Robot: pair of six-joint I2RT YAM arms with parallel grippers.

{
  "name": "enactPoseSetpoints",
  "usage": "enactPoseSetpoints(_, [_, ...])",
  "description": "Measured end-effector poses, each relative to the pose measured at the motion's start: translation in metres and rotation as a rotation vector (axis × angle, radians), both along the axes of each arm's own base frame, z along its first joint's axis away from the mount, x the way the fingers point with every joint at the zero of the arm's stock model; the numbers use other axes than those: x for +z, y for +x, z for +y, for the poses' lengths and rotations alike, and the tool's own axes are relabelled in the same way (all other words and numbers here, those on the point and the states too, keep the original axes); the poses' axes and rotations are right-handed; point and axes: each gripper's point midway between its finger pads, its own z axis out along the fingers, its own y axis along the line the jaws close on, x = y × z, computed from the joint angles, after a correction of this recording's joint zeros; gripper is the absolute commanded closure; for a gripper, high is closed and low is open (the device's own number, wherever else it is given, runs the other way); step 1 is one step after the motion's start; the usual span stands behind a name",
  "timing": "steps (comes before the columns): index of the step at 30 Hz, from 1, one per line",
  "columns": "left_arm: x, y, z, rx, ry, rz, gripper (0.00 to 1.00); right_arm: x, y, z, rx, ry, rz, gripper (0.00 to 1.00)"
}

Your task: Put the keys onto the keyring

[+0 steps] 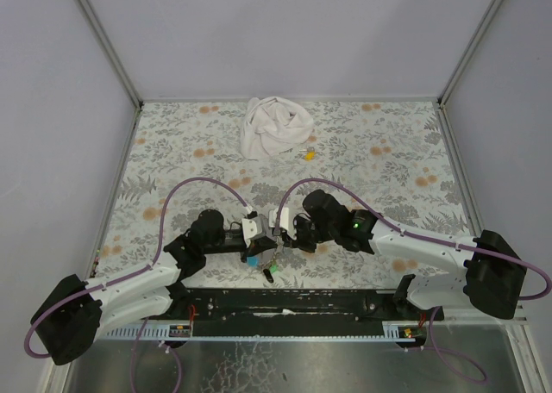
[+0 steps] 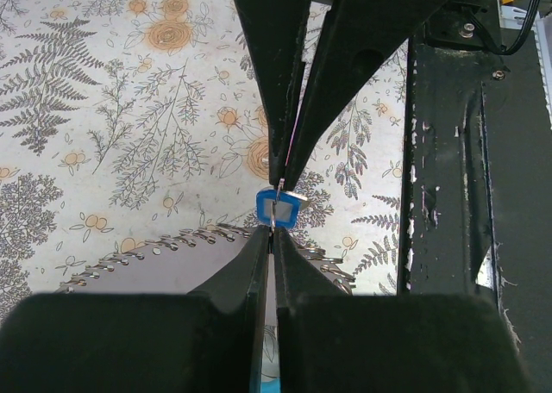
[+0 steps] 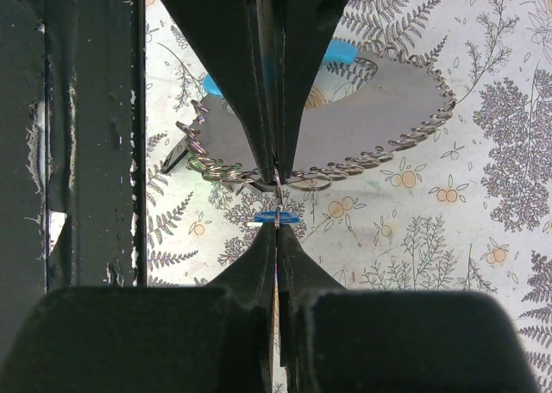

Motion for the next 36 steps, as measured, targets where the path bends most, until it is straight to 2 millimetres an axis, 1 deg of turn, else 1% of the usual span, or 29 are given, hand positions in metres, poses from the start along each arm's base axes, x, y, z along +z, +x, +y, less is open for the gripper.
enactPoseSetpoints(36, [-0.0015,-0.0020,-0.0014,-0.011,-0.002,0.016,1.00,0.0002,-0.0021,0.0007,0.009,0.003,0.006,1.00])
